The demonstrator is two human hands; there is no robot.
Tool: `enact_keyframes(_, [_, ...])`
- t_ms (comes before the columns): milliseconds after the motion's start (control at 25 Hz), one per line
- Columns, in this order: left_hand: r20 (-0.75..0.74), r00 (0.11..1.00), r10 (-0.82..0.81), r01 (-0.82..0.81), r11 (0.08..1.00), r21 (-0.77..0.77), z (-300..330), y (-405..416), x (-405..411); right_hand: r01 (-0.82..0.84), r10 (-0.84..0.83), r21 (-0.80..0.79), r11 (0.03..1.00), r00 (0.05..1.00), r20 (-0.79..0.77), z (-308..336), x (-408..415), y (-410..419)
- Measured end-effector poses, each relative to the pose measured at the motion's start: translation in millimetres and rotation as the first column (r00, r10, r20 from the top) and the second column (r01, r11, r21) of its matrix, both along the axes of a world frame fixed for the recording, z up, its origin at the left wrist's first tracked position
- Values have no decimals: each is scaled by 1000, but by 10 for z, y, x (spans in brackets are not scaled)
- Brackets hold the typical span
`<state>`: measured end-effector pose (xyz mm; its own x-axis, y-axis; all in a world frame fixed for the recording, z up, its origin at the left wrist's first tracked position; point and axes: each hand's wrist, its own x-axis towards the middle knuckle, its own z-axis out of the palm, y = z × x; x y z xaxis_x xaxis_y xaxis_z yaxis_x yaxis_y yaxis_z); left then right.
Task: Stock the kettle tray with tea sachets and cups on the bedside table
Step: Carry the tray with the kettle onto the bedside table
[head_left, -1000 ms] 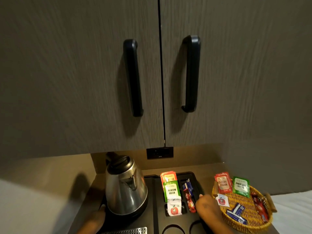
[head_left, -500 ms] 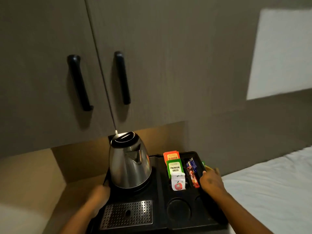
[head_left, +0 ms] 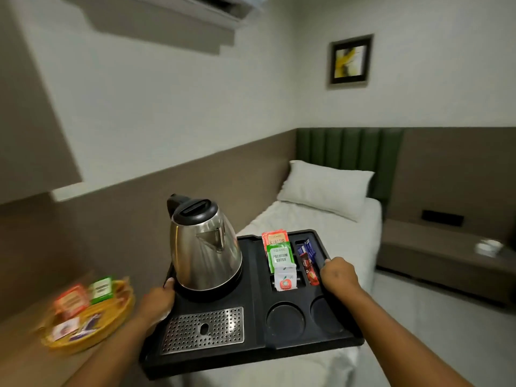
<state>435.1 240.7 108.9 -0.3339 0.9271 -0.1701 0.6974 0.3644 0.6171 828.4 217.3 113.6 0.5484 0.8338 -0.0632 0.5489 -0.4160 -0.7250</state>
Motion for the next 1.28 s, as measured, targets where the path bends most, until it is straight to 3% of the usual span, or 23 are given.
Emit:
enact_keyframes(120, [63, 987, -149, 149, 989, 4, -30, 276, 1251, 177, -176, -24, 984, 984, 35, 59, 1137, -362])
enact_keyframes(320, [-22, 919, -393, 393, 919, -28, 47, 644, 3103, 438, -437, -38, 898, 899, 25, 30, 2657, -774])
enact_keyframes(560, [-45, 829, -557, 556, 831, -32, -169, 1376, 5065, 581, -577, -83, 810, 814, 69, -268, 4372, -537])
enact_keyframes(960, [-131, 752, -646, 655, 754, 40, -243, 3831, 8219, 659, -661, -76, 748, 750, -4, -310, 7330, 1713])
enact_keyframes(1280, [-157, 754, -638, 648, 762, 14, -892, 5861, 10716, 657, -663, -101, 747, 747, -38, -1081, 9760, 3766])
